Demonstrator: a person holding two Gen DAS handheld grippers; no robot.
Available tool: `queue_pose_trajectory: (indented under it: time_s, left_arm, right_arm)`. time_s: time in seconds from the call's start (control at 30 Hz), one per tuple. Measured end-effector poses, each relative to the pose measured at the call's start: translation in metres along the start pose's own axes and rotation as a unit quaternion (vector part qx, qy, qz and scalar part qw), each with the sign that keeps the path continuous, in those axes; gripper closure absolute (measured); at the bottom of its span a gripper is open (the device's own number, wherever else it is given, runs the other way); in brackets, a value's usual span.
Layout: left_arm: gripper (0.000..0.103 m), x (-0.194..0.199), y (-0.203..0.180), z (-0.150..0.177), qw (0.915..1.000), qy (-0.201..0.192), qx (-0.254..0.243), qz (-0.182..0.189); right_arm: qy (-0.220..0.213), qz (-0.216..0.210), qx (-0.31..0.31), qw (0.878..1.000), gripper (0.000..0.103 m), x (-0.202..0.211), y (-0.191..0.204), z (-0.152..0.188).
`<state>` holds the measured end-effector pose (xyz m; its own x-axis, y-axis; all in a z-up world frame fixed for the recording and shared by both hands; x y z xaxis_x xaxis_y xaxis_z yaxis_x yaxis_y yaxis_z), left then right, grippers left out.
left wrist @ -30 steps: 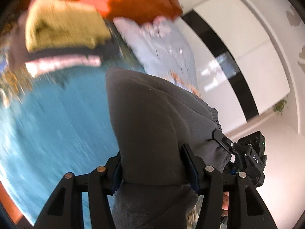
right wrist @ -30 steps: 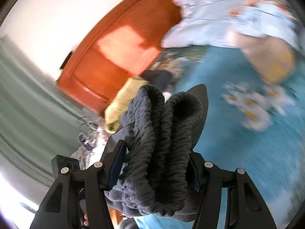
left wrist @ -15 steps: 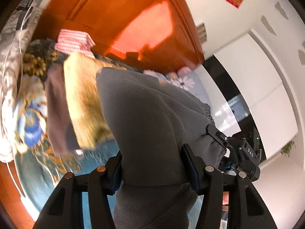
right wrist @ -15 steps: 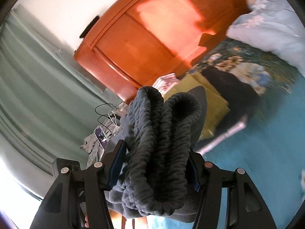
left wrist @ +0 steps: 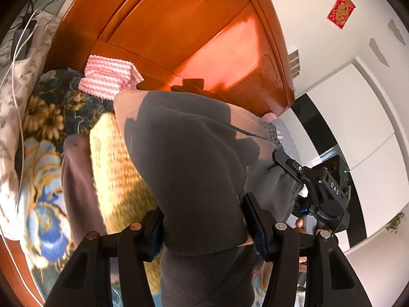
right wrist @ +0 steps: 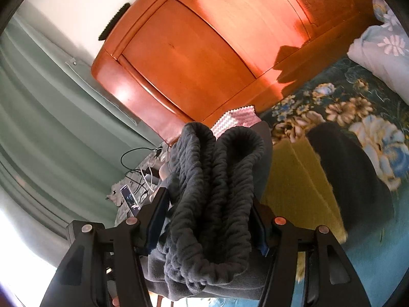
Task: Fold clothes
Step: 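Carry the folded sweatpants with both grippers toward the clothes stack by the headboard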
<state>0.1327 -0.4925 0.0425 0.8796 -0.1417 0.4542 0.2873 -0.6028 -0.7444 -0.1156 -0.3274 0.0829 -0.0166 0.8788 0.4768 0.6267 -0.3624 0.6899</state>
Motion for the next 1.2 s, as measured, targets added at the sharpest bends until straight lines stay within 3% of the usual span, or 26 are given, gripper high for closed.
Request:
queue_pose_trajectory:
  time_s: [0.17,0.43,0.57,0.77,0.87,0.93,1.0,1.1,1.2]
  left_arm:
    - [0.04,-0.026,0.019,0.005,0.9999,0.005,-0.003,-0.014]
    - [0.038,-0.043,-0.003,0.01,0.9984,0.007,-0.053,-0.019]
    - [0.036,-0.04,0.009,0.016,0.9988,0.01,-0.042,-0.022]
    - [0.031,-0.014,0.013,0.019,0.9994,0.026,-0.02,-0.013]
    - [0.029,0.003,0.021,0.015,0.9996,0.017,0.01,-0.02]
    - [0.029,0.002,0.006,0.018,0.9988,0.008,-0.03,-0.037]
    - [0.029,0.0,-0.011,0.022,0.9953,-0.001,-0.079,-0.056]
    - [0.029,-0.004,-0.038,0.027,0.9849,-0.014,-0.15,-0.084]
    - [0.029,-0.008,-0.064,0.033,0.9684,-0.027,-0.221,-0.112]
  right_arm:
    - [0.005,-0.012,-0.026,1.0,0.042,-0.028,-0.043,-0.001]
    - [-0.011,-0.021,-0.04,0.999,0.042,-0.029,-0.07,-0.006]
    - [0.001,-0.015,-0.053,0.999,0.04,-0.037,-0.084,0.007]
    - [-0.002,-0.005,-0.029,1.0,0.035,-0.02,-0.074,0.008]
    - [-0.039,0.007,-0.049,0.998,0.034,0.004,-0.079,0.002]
    - [-0.067,0.022,-0.065,0.995,0.034,0.02,-0.082,0.0]
    - [-0.079,0.044,-0.043,0.995,0.034,0.031,-0.072,-0.001]
    - [-0.077,0.101,0.04,0.991,0.034,0.034,-0.036,0.006]
    - [-0.06,0.134,0.135,0.98,0.034,0.026,0.004,0.023]
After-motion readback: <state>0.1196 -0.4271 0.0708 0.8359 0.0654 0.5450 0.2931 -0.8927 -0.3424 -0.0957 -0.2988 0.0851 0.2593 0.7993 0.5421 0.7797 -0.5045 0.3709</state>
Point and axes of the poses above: each gripper's, at about its wrist camera, not at the fingertips, and x roughly against the way its jaws point, y to its left, z to its underside, the point moved 1 cm from there along -x, roughly the way its jaws point, and after that the axes turned 1 degree about -y, right-handed, at the moved point
